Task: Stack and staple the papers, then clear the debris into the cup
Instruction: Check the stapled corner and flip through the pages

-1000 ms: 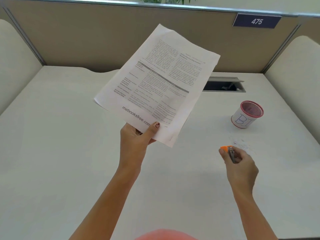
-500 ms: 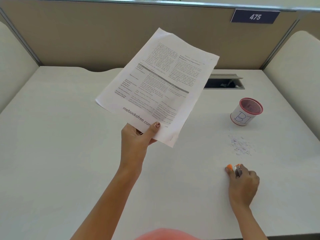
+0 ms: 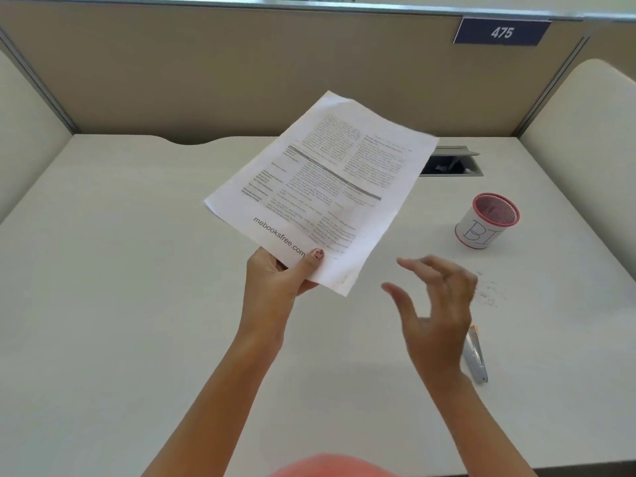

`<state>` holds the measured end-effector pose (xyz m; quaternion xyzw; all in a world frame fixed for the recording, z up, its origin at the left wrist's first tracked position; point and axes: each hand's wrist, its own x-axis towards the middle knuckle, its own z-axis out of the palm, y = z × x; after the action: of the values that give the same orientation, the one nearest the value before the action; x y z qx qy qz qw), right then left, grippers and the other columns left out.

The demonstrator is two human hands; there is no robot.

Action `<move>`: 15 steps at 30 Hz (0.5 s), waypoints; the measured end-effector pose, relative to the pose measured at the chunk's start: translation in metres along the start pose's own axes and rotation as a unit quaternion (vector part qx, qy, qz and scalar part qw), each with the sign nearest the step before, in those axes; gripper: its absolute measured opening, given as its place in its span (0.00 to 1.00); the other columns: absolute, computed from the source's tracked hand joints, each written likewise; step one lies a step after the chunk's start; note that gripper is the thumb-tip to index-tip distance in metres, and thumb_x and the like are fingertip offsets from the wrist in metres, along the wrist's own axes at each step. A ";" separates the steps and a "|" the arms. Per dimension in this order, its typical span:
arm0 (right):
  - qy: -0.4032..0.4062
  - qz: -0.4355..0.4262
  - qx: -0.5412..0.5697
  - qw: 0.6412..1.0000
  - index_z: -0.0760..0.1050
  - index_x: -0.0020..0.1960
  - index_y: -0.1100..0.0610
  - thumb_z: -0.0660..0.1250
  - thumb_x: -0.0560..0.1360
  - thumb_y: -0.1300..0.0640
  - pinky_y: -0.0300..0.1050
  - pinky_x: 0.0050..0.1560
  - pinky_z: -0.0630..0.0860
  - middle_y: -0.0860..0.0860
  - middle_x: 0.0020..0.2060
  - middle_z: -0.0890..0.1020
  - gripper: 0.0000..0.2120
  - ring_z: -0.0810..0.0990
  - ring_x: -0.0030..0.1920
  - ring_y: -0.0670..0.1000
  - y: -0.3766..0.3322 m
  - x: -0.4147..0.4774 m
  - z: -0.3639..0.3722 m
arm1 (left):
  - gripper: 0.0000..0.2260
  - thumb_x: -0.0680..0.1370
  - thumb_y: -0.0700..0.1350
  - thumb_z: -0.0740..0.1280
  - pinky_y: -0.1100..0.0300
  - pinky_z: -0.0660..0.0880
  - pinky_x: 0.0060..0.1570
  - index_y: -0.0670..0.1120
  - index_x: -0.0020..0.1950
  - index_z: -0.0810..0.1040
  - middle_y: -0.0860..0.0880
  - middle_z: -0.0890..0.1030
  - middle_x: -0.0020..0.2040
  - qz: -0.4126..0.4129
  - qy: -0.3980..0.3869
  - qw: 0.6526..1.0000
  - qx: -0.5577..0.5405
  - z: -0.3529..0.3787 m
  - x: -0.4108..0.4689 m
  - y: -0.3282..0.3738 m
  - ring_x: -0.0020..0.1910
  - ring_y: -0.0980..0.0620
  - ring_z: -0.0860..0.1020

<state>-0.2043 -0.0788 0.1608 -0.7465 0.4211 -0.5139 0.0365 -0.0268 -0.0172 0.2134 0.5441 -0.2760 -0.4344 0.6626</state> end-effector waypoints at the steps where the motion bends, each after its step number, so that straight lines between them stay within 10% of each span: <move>1: -0.017 -0.043 0.029 0.999 0.81 0.53 0.60 0.75 0.69 0.61 0.36 0.59 0.67 0.57 0.46 0.79 0.13 0.73 0.51 0.55 -0.012 0.008 -0.001 | 0.13 0.76 0.32 0.67 0.56 0.81 0.49 0.47 0.55 0.80 0.48 0.86 0.52 -0.006 -0.005 1.000 0.005 0.000 0.000 0.002 0.52 0.49 0.84; 7: -0.051 -0.181 0.096 0.977 0.85 0.44 0.58 0.73 0.73 0.59 0.42 0.56 0.70 0.52 0.43 0.84 0.03 0.78 0.50 0.52 -0.040 0.026 0.008 | 0.15 0.76 0.32 0.67 0.55 0.81 0.49 0.42 0.61 0.78 0.46 0.85 0.54 -0.033 -0.018 0.999 0.029 -0.003 -0.003 0.009 0.51 0.47 0.84; 15: -0.024 -0.088 0.143 0.985 0.82 0.37 0.62 0.74 0.70 0.56 0.43 0.48 0.73 0.51 0.34 0.82 0.09 0.78 0.41 0.49 -0.048 0.034 0.015 | 0.15 0.77 0.33 0.66 0.58 0.81 0.49 0.42 0.64 0.76 0.46 0.85 0.55 -0.071 -0.034 0.997 0.004 -0.007 -0.010 0.019 0.51 0.47 0.84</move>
<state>-0.1598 -0.0764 0.2018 -0.7801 0.2743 -0.5518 0.1078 -0.0204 -0.0050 0.2311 0.5498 -0.2610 -0.4975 0.6181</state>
